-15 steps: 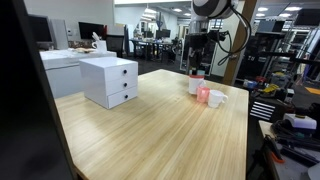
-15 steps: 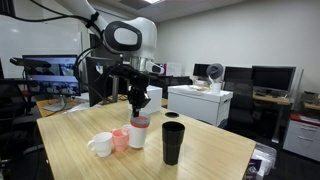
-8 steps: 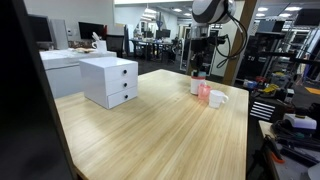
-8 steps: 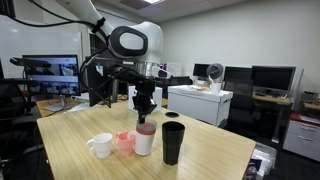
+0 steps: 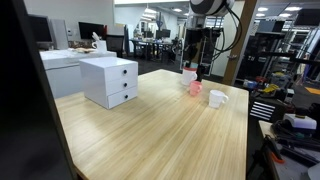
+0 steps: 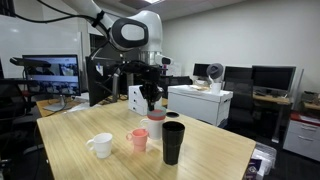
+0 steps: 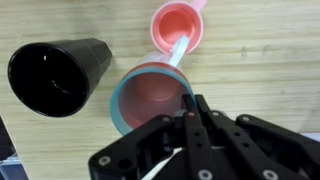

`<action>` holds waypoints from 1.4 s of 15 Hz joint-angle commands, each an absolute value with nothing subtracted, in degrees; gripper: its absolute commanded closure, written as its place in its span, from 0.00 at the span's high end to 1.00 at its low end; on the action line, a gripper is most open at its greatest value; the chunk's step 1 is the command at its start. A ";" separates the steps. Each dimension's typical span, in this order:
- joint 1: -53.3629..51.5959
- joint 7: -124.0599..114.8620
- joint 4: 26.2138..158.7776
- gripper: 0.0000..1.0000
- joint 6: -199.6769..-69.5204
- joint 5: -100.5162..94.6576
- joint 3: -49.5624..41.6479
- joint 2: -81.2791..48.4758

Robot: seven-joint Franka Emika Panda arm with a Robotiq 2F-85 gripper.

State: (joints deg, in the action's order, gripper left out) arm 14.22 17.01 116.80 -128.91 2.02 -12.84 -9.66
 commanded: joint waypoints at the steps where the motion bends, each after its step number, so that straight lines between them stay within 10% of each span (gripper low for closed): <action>1: 14.46 16.46 117.65 0.04 -128.96 2.67 -12.17 -8.09; 15: 15.18 16.46 114.16 0.03 -136.99 7.16 -11.13 -15.33; 17: 15.40 16.77 113.30 0.31 -135.86 7.59 -10.70 -15.28; 21: 15.51 16.94 111.34 0.56 -133.12 8.98 -10.09 -12.84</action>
